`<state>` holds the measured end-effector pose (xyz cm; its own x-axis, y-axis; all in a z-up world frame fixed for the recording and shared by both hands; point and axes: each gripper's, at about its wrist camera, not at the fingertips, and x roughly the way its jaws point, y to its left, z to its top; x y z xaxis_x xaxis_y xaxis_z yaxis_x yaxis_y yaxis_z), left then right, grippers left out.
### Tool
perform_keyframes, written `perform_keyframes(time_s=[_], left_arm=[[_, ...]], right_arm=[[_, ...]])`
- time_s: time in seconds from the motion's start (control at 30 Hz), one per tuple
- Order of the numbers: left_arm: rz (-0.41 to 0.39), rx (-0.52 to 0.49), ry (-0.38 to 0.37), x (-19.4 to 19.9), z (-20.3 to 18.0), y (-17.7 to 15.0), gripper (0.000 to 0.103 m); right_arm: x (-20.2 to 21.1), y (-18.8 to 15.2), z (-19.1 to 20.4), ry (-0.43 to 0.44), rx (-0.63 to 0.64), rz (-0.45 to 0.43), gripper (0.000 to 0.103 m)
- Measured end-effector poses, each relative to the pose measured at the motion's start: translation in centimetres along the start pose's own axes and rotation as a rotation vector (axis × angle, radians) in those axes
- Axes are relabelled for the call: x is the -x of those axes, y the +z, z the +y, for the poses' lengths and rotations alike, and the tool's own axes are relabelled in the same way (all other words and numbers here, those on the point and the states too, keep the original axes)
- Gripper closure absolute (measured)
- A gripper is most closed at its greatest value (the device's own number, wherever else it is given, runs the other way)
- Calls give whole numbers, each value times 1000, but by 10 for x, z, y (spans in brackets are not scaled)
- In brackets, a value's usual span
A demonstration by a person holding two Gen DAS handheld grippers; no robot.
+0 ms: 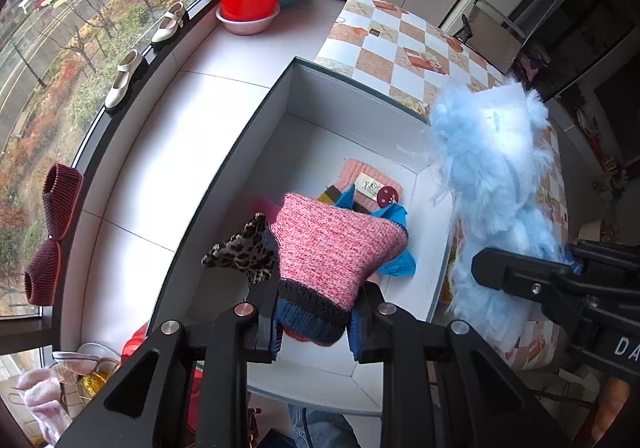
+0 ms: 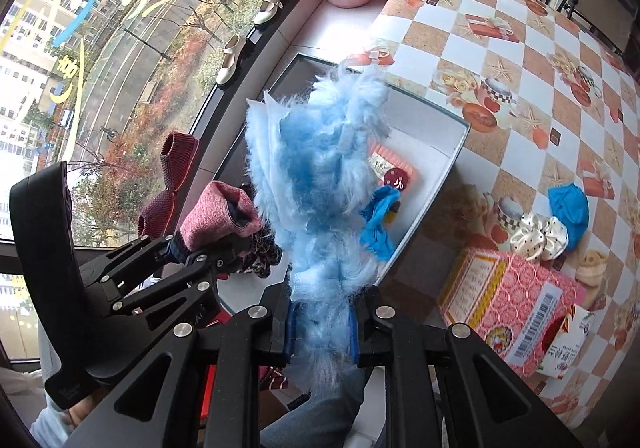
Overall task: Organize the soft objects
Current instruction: 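Lower the hat and duster into the box and open both grippers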
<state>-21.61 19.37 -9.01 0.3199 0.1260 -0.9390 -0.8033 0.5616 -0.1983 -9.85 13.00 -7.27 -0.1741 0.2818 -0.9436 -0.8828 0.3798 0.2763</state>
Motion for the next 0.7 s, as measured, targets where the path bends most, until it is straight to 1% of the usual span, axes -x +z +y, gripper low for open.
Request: perform_keyframes(time_s=[0.33,0.7], left_arm=[[13,22,17,-17,-1,22,76],[52,40,28,-35,-1,29,76]], right_arm=[[-20,32,-9,-17,-15,9,83],[-44,47,-8,-33,17,39,83]])
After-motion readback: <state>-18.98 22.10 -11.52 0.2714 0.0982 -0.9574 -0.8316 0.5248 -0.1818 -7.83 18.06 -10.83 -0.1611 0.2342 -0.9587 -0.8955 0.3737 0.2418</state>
